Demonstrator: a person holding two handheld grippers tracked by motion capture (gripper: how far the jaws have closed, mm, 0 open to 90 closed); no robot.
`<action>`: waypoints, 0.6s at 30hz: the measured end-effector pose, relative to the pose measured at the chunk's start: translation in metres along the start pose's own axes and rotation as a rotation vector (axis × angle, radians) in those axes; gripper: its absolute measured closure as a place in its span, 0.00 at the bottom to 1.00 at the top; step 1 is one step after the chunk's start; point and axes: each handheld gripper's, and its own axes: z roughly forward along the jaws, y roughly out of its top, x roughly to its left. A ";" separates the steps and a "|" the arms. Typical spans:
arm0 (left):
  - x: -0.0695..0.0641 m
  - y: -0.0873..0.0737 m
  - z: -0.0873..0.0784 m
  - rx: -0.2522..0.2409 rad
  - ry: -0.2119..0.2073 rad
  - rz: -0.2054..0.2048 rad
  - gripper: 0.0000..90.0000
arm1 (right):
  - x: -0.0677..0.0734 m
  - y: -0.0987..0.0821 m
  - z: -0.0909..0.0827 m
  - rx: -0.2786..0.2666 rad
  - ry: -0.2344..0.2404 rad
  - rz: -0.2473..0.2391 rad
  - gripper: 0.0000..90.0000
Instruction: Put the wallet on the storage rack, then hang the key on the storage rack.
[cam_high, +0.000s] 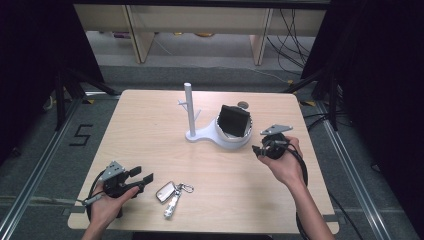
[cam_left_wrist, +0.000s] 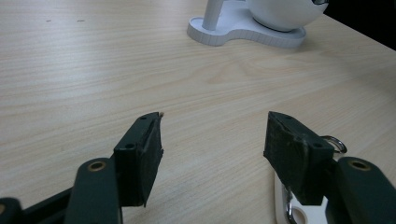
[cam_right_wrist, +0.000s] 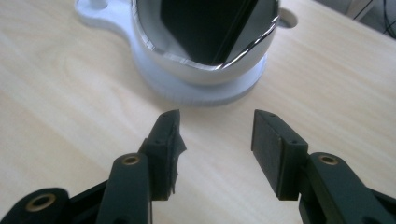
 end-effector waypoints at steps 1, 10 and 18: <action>-0.001 0.001 -0.001 0.002 0.002 -0.001 0.40 | 0.002 -0.004 -0.001 -0.004 0.003 0.003 0.60; -0.004 0.005 -0.001 0.005 -0.027 -0.004 0.38 | 0.033 -0.038 -0.004 -0.066 0.072 0.033 0.59; -0.009 0.008 0.002 0.015 -0.040 0.001 0.38 | 0.046 -0.072 0.007 -0.096 0.073 0.111 0.58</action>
